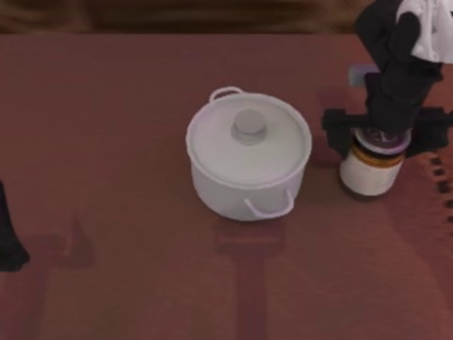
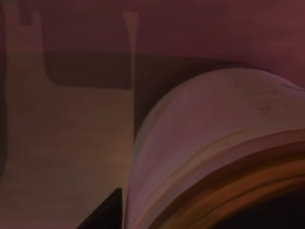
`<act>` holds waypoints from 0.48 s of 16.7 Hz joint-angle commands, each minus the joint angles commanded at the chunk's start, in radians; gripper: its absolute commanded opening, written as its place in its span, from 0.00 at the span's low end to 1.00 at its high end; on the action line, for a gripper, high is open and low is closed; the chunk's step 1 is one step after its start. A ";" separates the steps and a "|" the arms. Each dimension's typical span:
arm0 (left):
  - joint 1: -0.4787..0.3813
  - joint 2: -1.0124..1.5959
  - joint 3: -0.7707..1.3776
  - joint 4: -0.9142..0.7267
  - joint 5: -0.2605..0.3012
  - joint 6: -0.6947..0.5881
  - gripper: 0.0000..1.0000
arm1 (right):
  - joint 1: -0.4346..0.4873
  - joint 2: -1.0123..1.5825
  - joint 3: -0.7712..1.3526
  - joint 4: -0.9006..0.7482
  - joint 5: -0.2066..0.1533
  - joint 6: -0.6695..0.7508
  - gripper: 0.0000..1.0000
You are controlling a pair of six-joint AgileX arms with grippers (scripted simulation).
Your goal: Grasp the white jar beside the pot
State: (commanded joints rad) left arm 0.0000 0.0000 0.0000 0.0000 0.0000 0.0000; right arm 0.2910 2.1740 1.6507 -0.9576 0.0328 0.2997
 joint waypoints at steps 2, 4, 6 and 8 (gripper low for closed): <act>0.000 0.000 0.000 0.000 0.000 0.000 1.00 | 0.000 0.000 0.000 0.000 0.000 0.000 0.98; 0.000 0.000 0.000 0.000 0.000 0.000 1.00 | 0.000 0.000 0.000 0.000 0.000 0.000 1.00; 0.000 0.000 0.000 0.000 0.000 0.000 1.00 | 0.000 0.000 0.000 0.000 0.000 0.000 1.00; 0.000 0.000 0.000 0.000 0.000 0.000 1.00 | 0.000 0.000 0.000 0.000 0.000 0.000 1.00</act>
